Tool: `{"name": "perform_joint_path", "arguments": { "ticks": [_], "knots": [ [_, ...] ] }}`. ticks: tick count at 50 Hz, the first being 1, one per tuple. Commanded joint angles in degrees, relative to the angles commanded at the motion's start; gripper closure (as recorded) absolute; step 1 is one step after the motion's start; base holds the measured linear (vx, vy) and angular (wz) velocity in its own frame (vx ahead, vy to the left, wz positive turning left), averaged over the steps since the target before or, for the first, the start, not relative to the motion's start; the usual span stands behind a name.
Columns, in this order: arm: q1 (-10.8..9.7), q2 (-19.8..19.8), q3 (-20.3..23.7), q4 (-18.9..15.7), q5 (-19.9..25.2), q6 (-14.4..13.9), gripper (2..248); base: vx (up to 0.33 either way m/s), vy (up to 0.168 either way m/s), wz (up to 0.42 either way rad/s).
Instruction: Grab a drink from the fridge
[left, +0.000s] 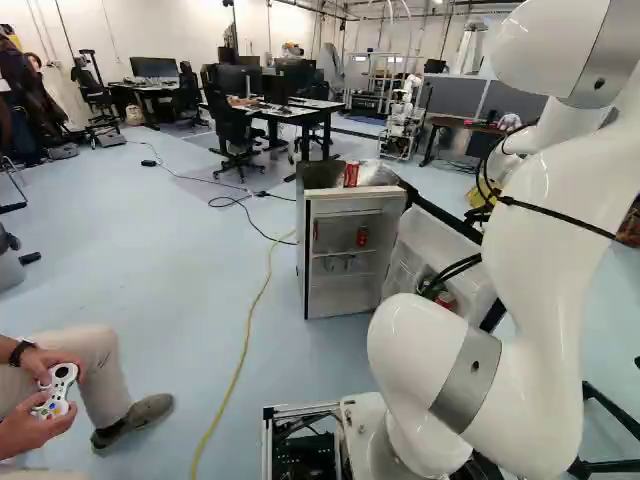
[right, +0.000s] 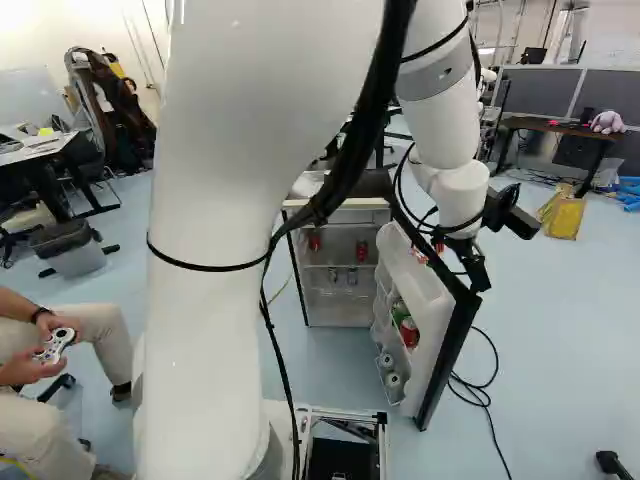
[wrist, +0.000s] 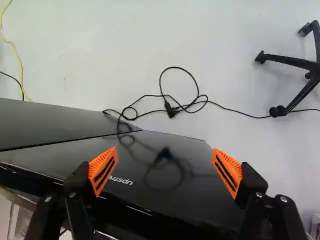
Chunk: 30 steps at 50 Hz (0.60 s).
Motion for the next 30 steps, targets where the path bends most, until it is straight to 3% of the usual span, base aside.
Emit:
{"name": "perform_joint_path", "arguments": {
  "ticks": [30],
  "knots": [
    [0.83, 3.11, 4.1, 0.0, 0.0, 0.0, 3, 0.0, 0.0, 0.0]
  ]
}}
